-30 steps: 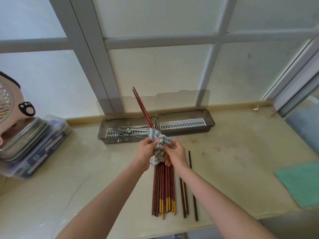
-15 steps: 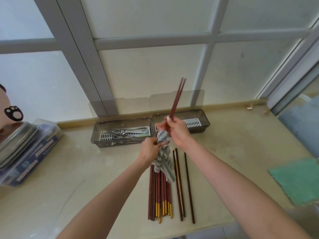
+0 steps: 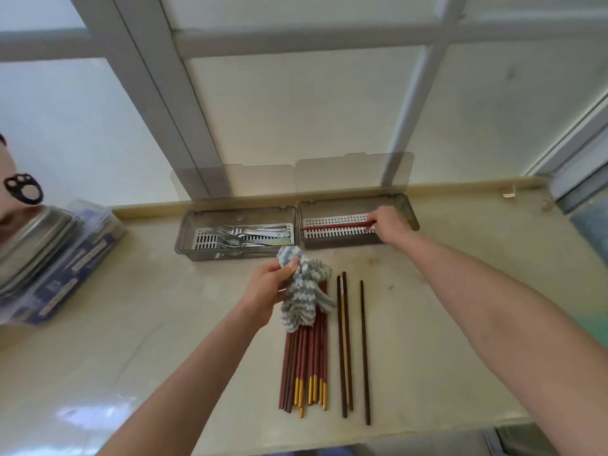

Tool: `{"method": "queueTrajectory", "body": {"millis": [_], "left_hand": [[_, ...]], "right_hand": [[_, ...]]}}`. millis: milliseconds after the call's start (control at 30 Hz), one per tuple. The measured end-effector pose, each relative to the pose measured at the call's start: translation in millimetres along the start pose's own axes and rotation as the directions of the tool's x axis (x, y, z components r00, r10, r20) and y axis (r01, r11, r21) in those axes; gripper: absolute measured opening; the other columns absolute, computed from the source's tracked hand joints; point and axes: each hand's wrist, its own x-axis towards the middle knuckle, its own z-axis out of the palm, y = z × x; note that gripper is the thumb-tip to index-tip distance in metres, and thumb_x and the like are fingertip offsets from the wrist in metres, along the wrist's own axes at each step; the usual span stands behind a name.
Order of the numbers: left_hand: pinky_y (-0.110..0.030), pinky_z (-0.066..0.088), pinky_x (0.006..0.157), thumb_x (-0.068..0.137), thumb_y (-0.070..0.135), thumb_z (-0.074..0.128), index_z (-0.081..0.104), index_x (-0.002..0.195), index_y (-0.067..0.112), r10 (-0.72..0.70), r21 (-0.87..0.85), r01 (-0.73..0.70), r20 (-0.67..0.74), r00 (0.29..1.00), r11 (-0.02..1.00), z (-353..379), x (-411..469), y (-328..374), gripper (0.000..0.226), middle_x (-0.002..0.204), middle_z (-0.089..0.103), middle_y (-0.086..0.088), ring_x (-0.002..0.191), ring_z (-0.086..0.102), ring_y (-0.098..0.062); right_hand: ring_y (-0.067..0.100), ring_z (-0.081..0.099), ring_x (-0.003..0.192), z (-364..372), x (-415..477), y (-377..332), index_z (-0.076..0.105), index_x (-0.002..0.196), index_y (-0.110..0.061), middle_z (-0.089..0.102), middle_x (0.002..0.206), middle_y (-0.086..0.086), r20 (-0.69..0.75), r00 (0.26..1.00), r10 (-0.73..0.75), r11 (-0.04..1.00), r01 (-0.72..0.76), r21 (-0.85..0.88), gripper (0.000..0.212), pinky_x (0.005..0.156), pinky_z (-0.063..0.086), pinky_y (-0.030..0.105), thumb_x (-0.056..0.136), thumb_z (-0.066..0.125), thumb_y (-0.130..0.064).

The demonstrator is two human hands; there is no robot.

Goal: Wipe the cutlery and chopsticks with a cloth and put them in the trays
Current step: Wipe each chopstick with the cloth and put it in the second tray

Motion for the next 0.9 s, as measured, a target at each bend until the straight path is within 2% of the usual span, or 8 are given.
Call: {"method": "queueTrajectory", "body": {"millis": [133, 267, 400, 500, 633, 733, 833, 900], "left_hand": [[-0.029, 0.05, 0.065, 0.093, 0.018, 0.053, 0.06, 0.094, 0.004, -0.009, -0.067, 0.005, -0.066, 0.998, 0.998, -6, -2, -1, 0.016, 0.084, 0.064, -0.007, 0.074, 0.061, -0.019], [-0.029, 0.049, 0.066, 0.093, 0.02, 0.053, 0.059, 0.098, 0.002, -0.014, -0.112, 0.0, -0.117, 0.993, 0.994, -15, -4, 2, 0.02, 0.085, 0.063, -0.007, 0.076, 0.061, -0.018], [-0.028, 0.05, 0.066, 0.092, 0.023, 0.054, 0.058, 0.105, 0.001, -0.023, -0.185, -0.008, -0.166, 0.986, 0.983, -24, -5, 6, 0.026, 0.089, 0.064, -0.008, 0.08, 0.062, -0.019], [-0.027, 0.049, 0.065, 0.092, 0.022, 0.054, 0.057, 0.108, 0.002, -0.03, -0.233, -0.021, -0.21, 0.977, 0.972, -30, -4, 7, 0.026, 0.09, 0.063, -0.008, 0.081, 0.061, -0.018], [-0.029, 0.049, 0.066, 0.093, 0.02, 0.054, 0.057, 0.1, 0.005, -0.062, -0.316, -0.045, -0.318, 0.946, 0.948, -37, -4, 9, 0.017, 0.09, 0.061, -0.007, 0.082, 0.059, -0.019], [-0.03, 0.05, 0.065, 0.092, 0.018, 0.055, 0.055, 0.107, 0.003, -0.077, -0.346, -0.065, -0.384, 0.92, 0.936, -45, -4, 8, 0.022, 0.091, 0.062, -0.008, 0.081, 0.06, -0.019], [-0.031, 0.051, 0.067, 0.092, 0.016, 0.056, 0.054, 0.109, 0.002, -0.089, -0.356, -0.066, -0.403, 0.911, 0.932, -51, -7, 4, 0.023, 0.091, 0.062, -0.009, 0.081, 0.06, -0.02], [-0.031, 0.051, 0.067, 0.092, 0.016, 0.056, 0.055, 0.109, 0.002, -0.098, -0.359, -0.06, -0.406, 0.909, 0.931, -52, -8, 2, 0.023, 0.091, 0.062, -0.009, 0.081, 0.06, -0.02]], "right_hand": [[0.029, 0.061, 0.093, -5, 16, 17, 0.071, 0.107, -0.017, 0.067, 0.112, 0.011, 0.157, 0.987, 0.02, 0.997, -0.008, -0.076, 0.021, 0.082, 0.051, 0.033, 0.092, 0.056, -0.018], [0.033, 0.041, 0.128, -8, 28, 19, 0.061, 0.124, -0.026, 0.043, 0.143, 0.013, 0.348, 0.937, -0.01, 1.0, 0.009, 0.005, 0.045, 0.11, 0.032, 0.042, 0.093, 0.037, -0.004], [0.03, 0.043, 0.128, 0, 27, 8, 0.069, 0.109, -0.028, 0.047, 0.142, 0.008, 0.307, 0.951, -0.04, 0.998, 0.022, 0.059, 0.038, 0.11, 0.032, 0.04, 0.095, 0.038, -0.012], [0.027, 0.046, 0.126, 8, 20, 5, 0.066, 0.119, -0.022, 0.049, 0.141, 0.005, 0.276, 0.96, -0.046, 0.999, 0.047, 0.001, 0.035, 0.106, 0.035, 0.036, 0.098, 0.038, -0.026], [0.028, 0.042, 0.131, 12, 11, 10, 0.047, 0.137, -0.023, 0.045, 0.145, 0.007, 0.243, 0.97, -0.016, 0.996, 0.036, -0.078, 0.05, 0.109, 0.028, 0.044, 0.1, 0.027, -0.049], [0.026, 0.05, 0.123, 19, -4, 0, 0.056, 0.127, -0.02, 0.058, 0.131, 0.008, -0.007, 0.999, -0.038, 0.999, 0.038, -0.02, 0.042, 0.11, 0.03, 0.048, 0.1, 0.034, -0.044], [0.018, 0.056, 0.104, 40, -41, -30, 0.062, 0.115, -0.017, 0.063, 0.111, 0.003, -0.281, 0.923, -0.261, 0.941, 0.309, 0.139, 0.024, 0.097, 0.046, 0.039, 0.093, 0.054, -0.017], [0.015, 0.056, 0.088, 60, -75, -46, 0.066, 0.106, -0.017, 0.06, 0.1, 0.002, -0.25, 0.795, -0.552, 0.803, 0.588, 0.098, 0.027, 0.079, 0.055, 0.036, 0.083, 0.06, -0.004]]}}
